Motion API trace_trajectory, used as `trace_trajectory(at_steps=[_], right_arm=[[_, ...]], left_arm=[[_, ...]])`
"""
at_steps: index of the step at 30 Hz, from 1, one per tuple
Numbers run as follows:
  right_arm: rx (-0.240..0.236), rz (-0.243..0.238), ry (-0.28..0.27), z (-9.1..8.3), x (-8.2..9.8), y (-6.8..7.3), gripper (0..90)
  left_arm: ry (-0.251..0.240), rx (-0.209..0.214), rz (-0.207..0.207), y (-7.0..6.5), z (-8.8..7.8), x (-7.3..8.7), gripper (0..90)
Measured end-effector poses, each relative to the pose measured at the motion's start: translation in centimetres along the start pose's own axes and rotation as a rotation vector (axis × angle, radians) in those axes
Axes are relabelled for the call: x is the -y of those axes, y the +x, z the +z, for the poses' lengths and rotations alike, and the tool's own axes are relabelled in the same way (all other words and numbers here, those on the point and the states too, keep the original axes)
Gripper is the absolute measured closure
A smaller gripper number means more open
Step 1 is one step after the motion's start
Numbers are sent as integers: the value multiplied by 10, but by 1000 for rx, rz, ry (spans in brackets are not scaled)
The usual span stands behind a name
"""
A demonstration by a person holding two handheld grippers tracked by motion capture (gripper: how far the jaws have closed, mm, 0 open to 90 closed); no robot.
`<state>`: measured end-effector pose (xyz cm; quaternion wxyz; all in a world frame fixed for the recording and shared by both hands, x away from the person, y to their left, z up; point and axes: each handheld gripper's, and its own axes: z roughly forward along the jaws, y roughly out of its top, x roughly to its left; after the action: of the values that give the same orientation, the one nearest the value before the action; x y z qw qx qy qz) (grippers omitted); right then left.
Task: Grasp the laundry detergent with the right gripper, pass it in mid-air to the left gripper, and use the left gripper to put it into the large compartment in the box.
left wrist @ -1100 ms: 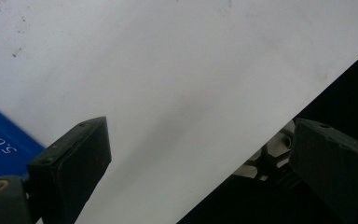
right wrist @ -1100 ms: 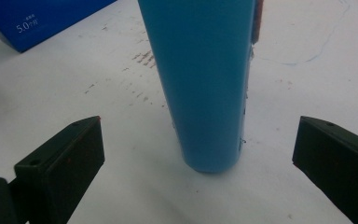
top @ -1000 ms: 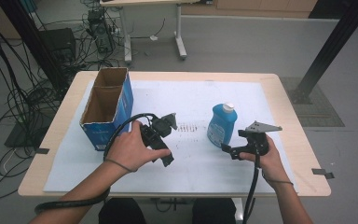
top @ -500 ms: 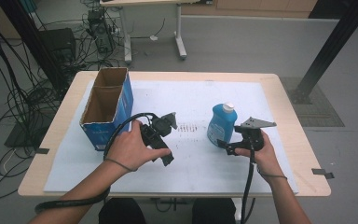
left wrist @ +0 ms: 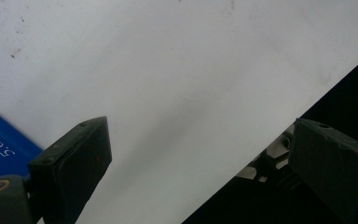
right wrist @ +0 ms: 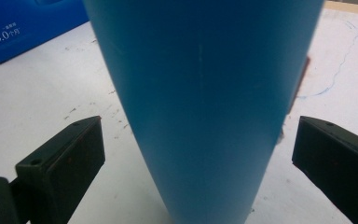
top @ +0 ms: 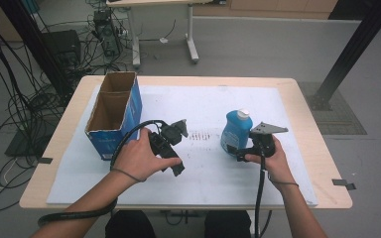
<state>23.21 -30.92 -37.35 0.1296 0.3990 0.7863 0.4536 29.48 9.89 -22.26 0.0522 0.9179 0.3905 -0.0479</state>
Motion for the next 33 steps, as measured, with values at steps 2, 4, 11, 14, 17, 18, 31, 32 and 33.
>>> trace_trajectory(at_steps=[2,4,11,14,17,18,31,32,33], right_arm=[[2,-1,-3,2,1,0,23],[0,2,-6,4,1,0,23],[4,5,-14,5,3,1,25],[4,7,-15,5,4,1,25],[2,8,-14,6,4,1,26],[2,8,-16,6,4,0,26],[3,5,-22,4,3,1,27],[3,4,-23,3,3,1,27],[2,5,-25,3,3,1,27]], left_arm=[[-3,1,-5,1,0,1,63],[-2,0,-6,1,0,1,63],[0,2,-6,1,1,1,63],[2,1,-5,2,2,1,63],[2,1,-6,1,2,2,63],[1,1,-8,1,2,2,63],[-5,-6,-9,1,-2,2,63],[-5,-4,-9,1,-2,2,63],[-6,-4,-10,1,-2,2,63]])
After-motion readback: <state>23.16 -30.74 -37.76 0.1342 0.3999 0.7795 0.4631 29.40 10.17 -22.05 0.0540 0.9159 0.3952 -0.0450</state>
